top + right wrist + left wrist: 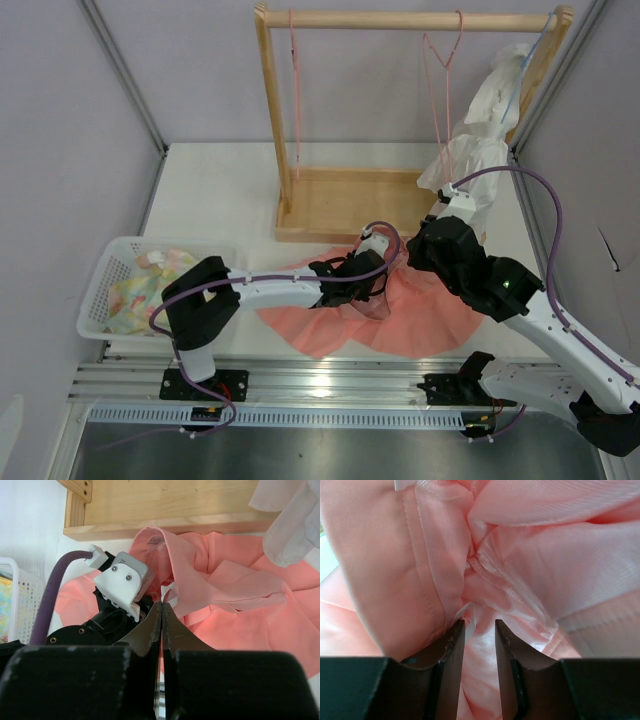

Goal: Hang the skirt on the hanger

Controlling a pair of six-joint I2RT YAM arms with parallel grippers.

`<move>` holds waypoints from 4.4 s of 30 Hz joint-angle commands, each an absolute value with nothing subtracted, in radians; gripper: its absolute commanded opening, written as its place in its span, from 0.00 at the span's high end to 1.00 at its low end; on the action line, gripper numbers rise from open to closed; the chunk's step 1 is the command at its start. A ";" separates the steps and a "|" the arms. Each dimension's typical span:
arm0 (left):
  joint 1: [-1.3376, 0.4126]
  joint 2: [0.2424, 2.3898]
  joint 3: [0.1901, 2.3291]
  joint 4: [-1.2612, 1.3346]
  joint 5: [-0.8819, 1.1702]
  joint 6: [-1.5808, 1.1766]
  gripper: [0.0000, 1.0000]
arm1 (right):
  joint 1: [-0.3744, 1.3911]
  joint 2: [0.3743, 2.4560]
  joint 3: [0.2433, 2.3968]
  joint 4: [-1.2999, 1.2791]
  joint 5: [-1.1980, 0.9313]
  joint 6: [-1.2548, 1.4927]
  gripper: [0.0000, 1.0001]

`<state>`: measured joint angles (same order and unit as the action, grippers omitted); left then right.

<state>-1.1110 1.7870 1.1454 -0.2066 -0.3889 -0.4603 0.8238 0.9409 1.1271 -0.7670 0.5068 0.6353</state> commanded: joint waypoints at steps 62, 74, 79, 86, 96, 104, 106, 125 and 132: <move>-1.008 1.588 1.068 -0.043 -0.193 -0.445 1.00 | 0.830 0.919 1.091 -0.710 0.517 0.638 1.00; -1.003 1.677 1.086 -0.045 -0.048 -0.422 1.00 | 0.830 0.917 1.075 -0.710 0.515 0.647 1.00; -1.006 1.715 1.091 -0.018 0.069 -0.394 1.00 | 0.831 0.923 1.075 -0.710 0.517 0.646 1.00; -1.006 1.733 1.088 -0.014 0.124 -0.420 1.00 | 0.831 0.930 1.075 -0.718 0.520 0.646 1.00; -0.968 1.623 1.077 0.000 0.276 -0.541 1.00 | 0.831 0.925 1.104 -0.738 0.525 0.641 1.00; -0.953 1.477 1.023 0.064 0.301 -0.595 1.00 | 0.836 0.930 1.158 -0.762 0.531 0.629 1.00; -0.948 1.453 1.019 0.072 0.304 -0.601 1.00 | 0.841 0.931 1.175 -0.767 0.532 0.624 1.00; -0.766 1.040 0.805 0.331 0.402 -0.831 1.00 | 0.900 0.976 1.394 -0.790 0.566 0.539 1.00; -0.678 0.879 0.769 0.339 0.377 -0.887 1.00 | 0.900 1.014 1.499 -0.804 0.572 0.505 1.00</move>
<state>-0.7052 0.9329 0.7910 0.2707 0.3733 -0.8318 0.8955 1.0039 1.4208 -0.8188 0.5449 0.5434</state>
